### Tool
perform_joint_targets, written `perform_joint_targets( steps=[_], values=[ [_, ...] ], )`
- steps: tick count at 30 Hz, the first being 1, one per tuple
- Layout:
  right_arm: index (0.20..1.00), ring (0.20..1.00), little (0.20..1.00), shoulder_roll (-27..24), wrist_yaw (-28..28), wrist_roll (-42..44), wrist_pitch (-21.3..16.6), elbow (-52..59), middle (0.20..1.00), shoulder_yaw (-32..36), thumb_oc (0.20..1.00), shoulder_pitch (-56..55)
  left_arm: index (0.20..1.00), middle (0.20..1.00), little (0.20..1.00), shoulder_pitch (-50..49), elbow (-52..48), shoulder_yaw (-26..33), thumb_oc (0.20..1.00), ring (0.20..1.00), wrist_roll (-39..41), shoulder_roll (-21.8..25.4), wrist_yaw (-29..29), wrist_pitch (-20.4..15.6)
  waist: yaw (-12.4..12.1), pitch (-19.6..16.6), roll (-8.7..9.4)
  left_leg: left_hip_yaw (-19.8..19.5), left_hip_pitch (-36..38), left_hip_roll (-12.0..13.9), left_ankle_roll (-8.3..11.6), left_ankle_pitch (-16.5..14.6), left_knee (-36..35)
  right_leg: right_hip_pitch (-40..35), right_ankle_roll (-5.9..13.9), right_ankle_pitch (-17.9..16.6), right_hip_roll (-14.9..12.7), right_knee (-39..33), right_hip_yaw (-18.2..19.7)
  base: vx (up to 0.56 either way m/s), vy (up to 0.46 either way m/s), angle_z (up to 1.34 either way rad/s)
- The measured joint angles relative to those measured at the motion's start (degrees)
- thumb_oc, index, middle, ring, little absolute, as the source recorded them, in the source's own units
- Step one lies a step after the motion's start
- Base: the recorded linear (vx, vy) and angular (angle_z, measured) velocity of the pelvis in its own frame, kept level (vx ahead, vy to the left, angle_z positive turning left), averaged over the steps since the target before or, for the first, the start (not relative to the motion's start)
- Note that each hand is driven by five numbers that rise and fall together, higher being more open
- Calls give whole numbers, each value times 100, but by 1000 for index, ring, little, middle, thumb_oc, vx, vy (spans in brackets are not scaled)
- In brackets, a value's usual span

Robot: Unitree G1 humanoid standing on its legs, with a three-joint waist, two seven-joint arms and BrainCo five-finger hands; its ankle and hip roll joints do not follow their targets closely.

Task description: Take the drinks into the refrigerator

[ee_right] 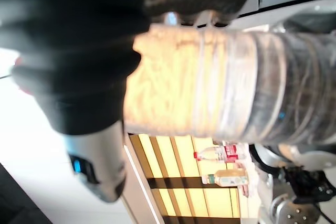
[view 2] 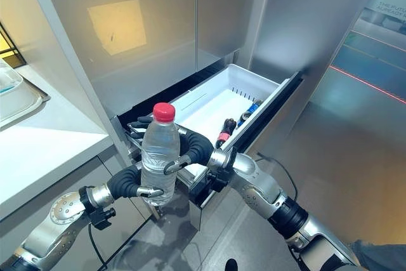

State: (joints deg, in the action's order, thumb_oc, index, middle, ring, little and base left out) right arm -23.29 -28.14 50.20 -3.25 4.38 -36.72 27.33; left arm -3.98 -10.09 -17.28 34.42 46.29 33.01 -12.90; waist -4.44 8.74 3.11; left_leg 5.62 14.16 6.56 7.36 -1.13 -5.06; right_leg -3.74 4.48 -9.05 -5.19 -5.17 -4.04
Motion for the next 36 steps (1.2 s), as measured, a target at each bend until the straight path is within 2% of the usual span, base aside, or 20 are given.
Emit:
perform_joint_targets(
  steps=[10,11,12,13,14,36],
  values=[
    [1000,1000,1000,36,6,227,106,-36,1000,-109,1000,13,200,200,200,146,0,-1,200,200,-236,2,-30,-35,-140,-33,-12,-2,-2,-2,1,1,1,2,0,0,-1,2,-1,0,0,0],
    [796,796,796,40,11,227,109,-50,796,-134,796,14,200,200,200,146,0,-3,200,200,-243,3,-27,-48,-142,-35,-10,-2,-1,-4,0,1,0,1,0,0,-3,2,-1,0,0,0],
    [642,642,642,36,12,228,110,-51,642,-139,642,14,200,200,200,146,0,-3,200,200,-246,4,-27,-47,-141,-36,-9,-2,-1,-4,0,1,0,2,0,0,-4,2,0,0,0,0],
    [222,222,222,27,11,235,110,-51,222,-139,222,14,200,200,200,146,1,-2,200,200,-245,10,-36,-47,-140,-37,-9,-2,-1,-4,0,1,0,2,0,0,-3,2,0,0,0,0],
    [200,200,200,15,11,265,109,-52,200,-138,200,13,200,200,200,146,4,-1,200,200,-244,29,-56,-46,-137,-37,-11,-2,-1,-3,0,1,0,2,0,1,-3,2,0,0,0,0],
    [200,200,200,80,74,423,119,-108,200,-142,200,5,200,200,200,146,-2,-31,200,200,-230,64,-86,-44,-134,-41,-7,-5,3,-3,2,7,0,-3,0,-2,-3,3,-3,-1,0,0]
  ],
)
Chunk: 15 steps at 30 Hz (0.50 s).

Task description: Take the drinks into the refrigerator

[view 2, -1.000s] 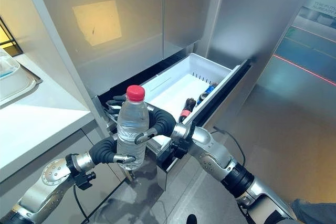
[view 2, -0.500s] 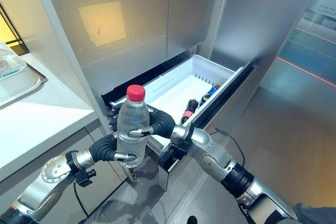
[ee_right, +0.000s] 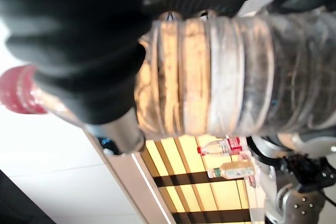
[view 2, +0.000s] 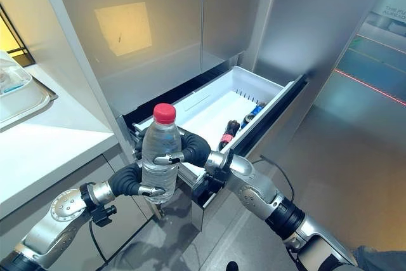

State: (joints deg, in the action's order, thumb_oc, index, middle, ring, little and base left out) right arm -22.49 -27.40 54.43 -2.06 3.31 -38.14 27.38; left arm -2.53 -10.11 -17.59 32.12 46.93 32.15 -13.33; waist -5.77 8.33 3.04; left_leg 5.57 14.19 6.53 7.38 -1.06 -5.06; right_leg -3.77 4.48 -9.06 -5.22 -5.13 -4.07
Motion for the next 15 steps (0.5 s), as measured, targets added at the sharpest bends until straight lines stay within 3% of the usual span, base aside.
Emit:
perform_joint_targets(
  steps=[3,4,5,6,15],
  values=[
    [200,200,200,-24,28,169,42,-2,200,8,200,-51,200,200,200,-2,-3,-11,200,200,-1,-1,17,11,2,1,-1,-8,-1,1,1,1,0,-4,0,0,0,0,-9,12,0,1],
    [200,200,200,-24,50,284,95,-9,200,5,200,-64,533,533,533,-3,-2,-21,533,533,0,0,30,26,3,1,-2,-9,-1,1,1,1,0,-4,0,0,-1,0,-10,0,0,0],
    [200,200,200,-25,54,333,118,-9,200,6,200,-67,686,686,686,-3,-2,-28,686,686,0,0,30,27,4,1,-2,-9,-1,1,1,1,0,-5,0,0,-1,0,-10,0,0,0],
    [200,200,200,-16,60,427,146,-12,200,2,200,-82,1000,1000,1000,-3,-2,-44,1000,1000,0,-1,30,30,4,1,-1,-10,-1,1,1,1,0,-6,0,0,-1,0,-12,0,0,0],
    [200,200,200,-60,298,1273,336,-145,200,-70,200,-296,1000,1000,1000,-9,4,-47,1000,1000,23,-26,-106,155,5,0,-2,-31,-58,3,0,1,-1,-3,-1,2,-3,-1,-30,1,0,0]
  ],
)
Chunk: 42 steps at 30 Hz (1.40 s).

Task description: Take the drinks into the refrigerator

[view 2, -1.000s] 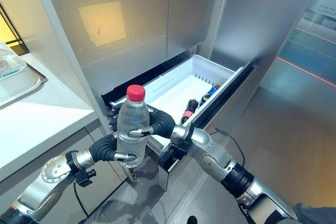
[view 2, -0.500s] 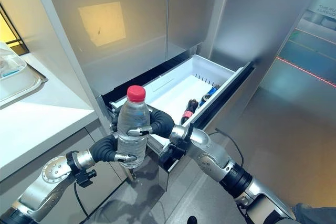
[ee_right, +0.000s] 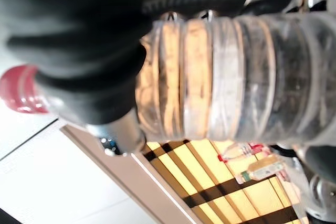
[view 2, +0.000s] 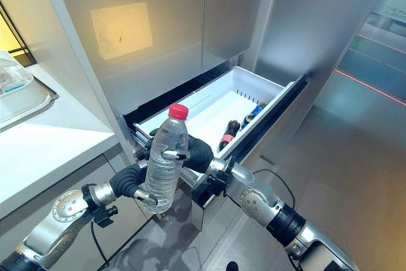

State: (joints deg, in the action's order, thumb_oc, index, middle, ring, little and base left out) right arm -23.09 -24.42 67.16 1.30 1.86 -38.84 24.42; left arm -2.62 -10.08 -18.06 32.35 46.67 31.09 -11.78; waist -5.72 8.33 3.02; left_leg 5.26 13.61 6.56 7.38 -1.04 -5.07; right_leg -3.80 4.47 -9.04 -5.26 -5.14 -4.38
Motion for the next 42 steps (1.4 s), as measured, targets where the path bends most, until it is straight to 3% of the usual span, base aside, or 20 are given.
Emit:
perform_joint_targets(
  steps=[13,22,34,42],
  values=[
    [200,200,200,-19,225,5,-5,15,200,23,200,-10,1000,1000,1000,-17,0,0,1000,1000,228,-10,-38,148,4,25,-38,-77,-34,5,-3,4,-1,19,-3,5,-7,-2,-78,5,0,3],
    [200,200,200,-100,549,4,-126,-419,200,453,200,4,1000,1000,1000,-70,0,77,1000,1000,721,-15,-145,300,-1,31,-46,-71,-52,6,-3,3,-1,50,-4,4,-5,-3,-73,0,0,0],
    [200,200,200,-1020,999,-4,-349,-1295,200,825,200,630,1000,1000,1000,-183,-15,146,1000,1000,1086,85,21,364,-5,71,-97,-71,-124,11,-2,4,-2,122,-5,-1,4,-5,-71,0,0,0],
    [200,200,200,-1178,1047,-13,-501,-1898,200,941,200,1495,1000,1000,1000,-183,-32,128,1000,1000,1250,264,121,390,-1,156,-103,-65,-129,11,-2,2,-3,132,-5,-1,6,-5,-64,0,0,0]
  ],
)
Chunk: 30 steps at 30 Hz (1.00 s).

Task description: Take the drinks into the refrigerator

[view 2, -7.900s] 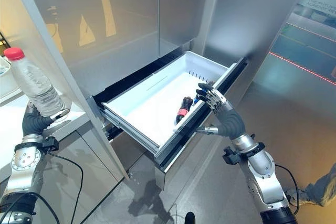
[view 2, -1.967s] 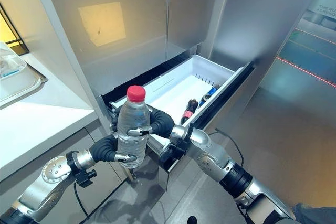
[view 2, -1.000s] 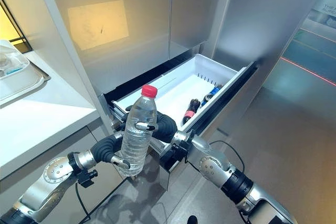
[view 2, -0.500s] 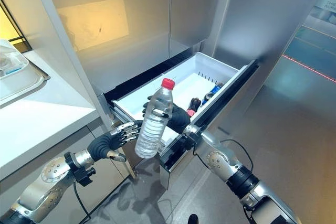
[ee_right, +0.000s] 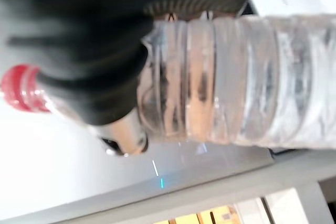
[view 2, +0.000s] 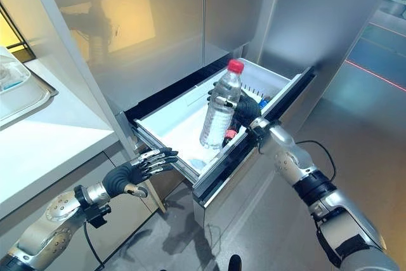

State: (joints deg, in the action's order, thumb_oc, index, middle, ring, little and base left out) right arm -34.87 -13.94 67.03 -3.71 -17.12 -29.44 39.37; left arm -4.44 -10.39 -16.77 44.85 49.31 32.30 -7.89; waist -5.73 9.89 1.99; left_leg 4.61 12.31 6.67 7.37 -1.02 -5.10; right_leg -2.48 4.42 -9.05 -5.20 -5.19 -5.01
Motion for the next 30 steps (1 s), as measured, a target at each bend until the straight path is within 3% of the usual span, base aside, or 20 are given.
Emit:
perform_joint_targets(
  steps=[8,15,24,30],
  values=[
    [200,200,200,4,75,-329,-54,-1504,200,-322,200,1476,1000,1000,1000,120,-212,-174,1000,1000,386,613,191,98,-20,188,1,8,-227,-4,7,14,4,225,-5,-33,3,2,22,-43,-2,-1],
    [200,200,200,351,245,-463,-282,-2286,200,-325,200,2265,1000,1000,1000,792,-225,-727,1000,1000,591,757,269,97,-133,527,-24,-6,-551,-6,20,67,32,544,-28,-76,4,4,22,-71,7,-1],
    [200,200,200,630,229,-1019,-288,-2577,200,-795,200,2315,1000,1000,1000,1112,-308,-757,1000,1000,600,828,206,79,-169,1001,-32,-52,-862,-2,23,66,95,799,-42,-88,1,7,-39,-39,5,2],
    [200,200,200,784,232,-1667,-228,-2826,200,-975,200,2399,1000,1000,1000,1210,-436,-930,1000,1000,598,908,100,29,-165,1127,34,-101,-1027,0,30,60,135,930,-43,-88,-3,20,-76,-49,4,3]
  ],
)
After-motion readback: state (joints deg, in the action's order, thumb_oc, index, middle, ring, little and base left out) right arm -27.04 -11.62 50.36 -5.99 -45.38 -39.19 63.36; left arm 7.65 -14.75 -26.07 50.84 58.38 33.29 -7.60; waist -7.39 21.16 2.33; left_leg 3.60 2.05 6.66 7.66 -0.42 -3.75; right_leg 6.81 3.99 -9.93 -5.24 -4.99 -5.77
